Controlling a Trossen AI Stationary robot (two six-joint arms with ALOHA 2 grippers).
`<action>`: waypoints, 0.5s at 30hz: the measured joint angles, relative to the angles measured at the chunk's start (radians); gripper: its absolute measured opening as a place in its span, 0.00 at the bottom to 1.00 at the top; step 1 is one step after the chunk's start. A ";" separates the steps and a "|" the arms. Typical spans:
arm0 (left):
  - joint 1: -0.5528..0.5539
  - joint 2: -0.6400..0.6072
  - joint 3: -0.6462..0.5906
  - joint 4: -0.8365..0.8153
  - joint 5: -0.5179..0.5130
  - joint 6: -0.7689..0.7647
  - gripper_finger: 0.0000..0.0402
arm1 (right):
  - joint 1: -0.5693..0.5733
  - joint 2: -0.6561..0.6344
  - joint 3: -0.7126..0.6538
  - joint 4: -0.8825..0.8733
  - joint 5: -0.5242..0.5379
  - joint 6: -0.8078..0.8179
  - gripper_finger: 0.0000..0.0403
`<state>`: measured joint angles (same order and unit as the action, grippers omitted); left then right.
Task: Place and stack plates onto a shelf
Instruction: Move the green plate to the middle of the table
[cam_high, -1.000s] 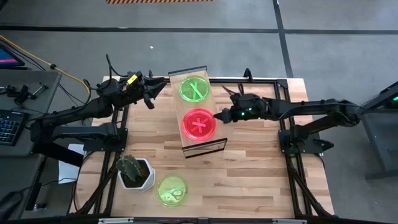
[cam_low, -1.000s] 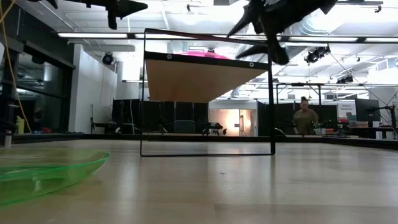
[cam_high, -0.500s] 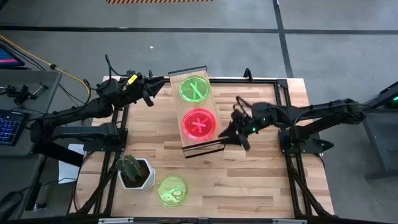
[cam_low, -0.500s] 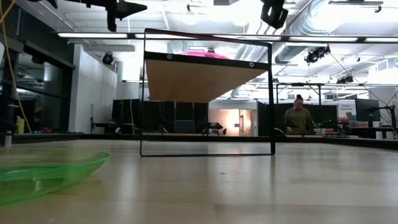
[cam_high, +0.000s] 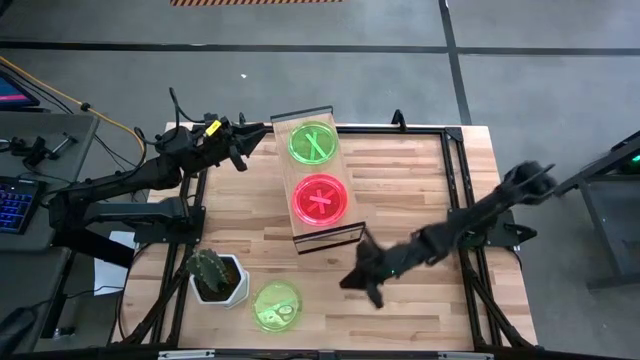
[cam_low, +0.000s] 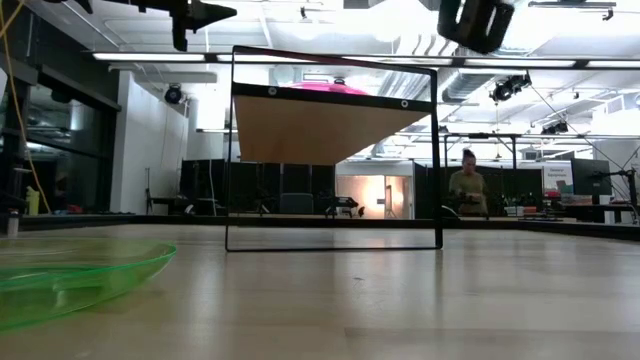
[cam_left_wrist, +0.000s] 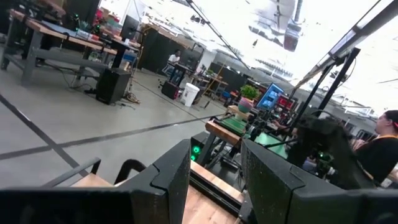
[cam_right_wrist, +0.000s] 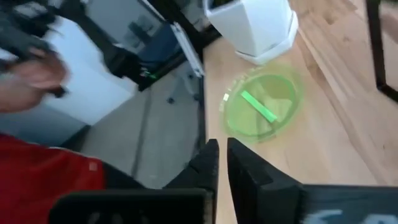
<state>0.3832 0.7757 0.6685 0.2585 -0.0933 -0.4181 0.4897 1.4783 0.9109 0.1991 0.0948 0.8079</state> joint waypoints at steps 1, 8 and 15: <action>0.000 0.000 0.000 -0.001 0.000 0.000 0.33 | 0.017 0.046 0.020 0.009 0.032 0.005 0.03; 0.000 0.000 0.000 -0.009 0.005 0.000 0.33 | 0.054 0.371 0.324 -0.108 0.066 -0.109 0.01; 0.000 0.000 0.000 -0.008 0.005 0.001 0.33 | 0.013 0.635 0.646 -0.265 0.005 -0.288 0.00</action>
<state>0.3832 0.7757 0.6687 0.2508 -0.0883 -0.4175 0.5029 2.1134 1.5573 -0.0655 0.0993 0.5203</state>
